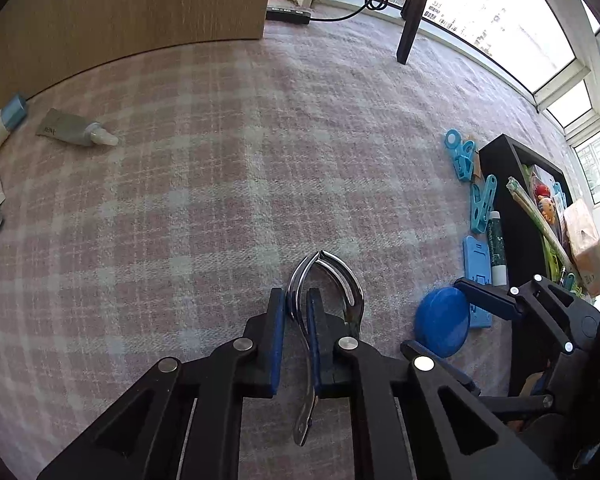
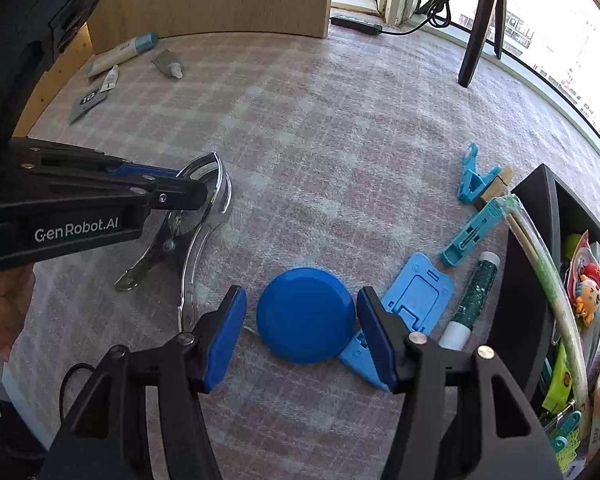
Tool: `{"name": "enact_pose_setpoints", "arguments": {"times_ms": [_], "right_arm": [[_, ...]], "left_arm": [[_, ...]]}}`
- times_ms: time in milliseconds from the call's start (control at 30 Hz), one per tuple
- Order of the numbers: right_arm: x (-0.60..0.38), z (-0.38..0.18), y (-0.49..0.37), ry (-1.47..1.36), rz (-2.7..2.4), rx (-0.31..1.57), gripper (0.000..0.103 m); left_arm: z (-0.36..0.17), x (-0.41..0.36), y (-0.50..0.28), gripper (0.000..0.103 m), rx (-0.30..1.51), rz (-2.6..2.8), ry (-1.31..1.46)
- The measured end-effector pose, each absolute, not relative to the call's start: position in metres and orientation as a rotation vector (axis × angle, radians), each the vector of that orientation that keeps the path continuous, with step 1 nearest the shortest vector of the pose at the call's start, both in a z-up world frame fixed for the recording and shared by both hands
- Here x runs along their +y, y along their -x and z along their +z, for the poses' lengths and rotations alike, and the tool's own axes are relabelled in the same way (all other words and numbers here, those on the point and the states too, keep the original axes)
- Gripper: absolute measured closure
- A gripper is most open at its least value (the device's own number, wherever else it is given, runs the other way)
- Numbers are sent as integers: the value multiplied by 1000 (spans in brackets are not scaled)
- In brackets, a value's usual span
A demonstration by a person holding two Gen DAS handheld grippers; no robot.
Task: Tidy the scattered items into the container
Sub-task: 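Grasp the blue round lid with the right tool while the left grasps the metal clip, then carry the lid and clip into the black tray and open both tools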
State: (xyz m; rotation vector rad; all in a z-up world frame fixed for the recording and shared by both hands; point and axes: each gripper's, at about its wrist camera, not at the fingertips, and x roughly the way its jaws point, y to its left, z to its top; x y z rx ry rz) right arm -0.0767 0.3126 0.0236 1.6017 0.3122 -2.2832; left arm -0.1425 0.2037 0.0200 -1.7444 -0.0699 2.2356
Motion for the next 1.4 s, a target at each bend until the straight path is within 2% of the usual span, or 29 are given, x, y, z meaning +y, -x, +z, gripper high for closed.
{"name": "enact_pose_setpoints", "arguments": {"times_ms": [133,200,433,700,1133,1400], "right_arm": [[314,23,76,-1583,-2311,308,46],[317,24,76,-1589,-2333,281,54],[315,28,70,-1582,-2358,249,54],[328,57,59,-1518,-2445,94,54],[434,116,19,-1505,-2697,-185,54],[526,129,-33,-1568,-2896,-387,54]], "left_arm": [[21,194,141,99,-98,2246,1745],[20,190,140,100,-114,2249,1750],[25,175,133,100,-150,2259,1744],[54,184,120,100,-145,2256,1679],[109,296,80,100,-26,2077,1501],[125,389,36,100,77,1905,1433]]}}
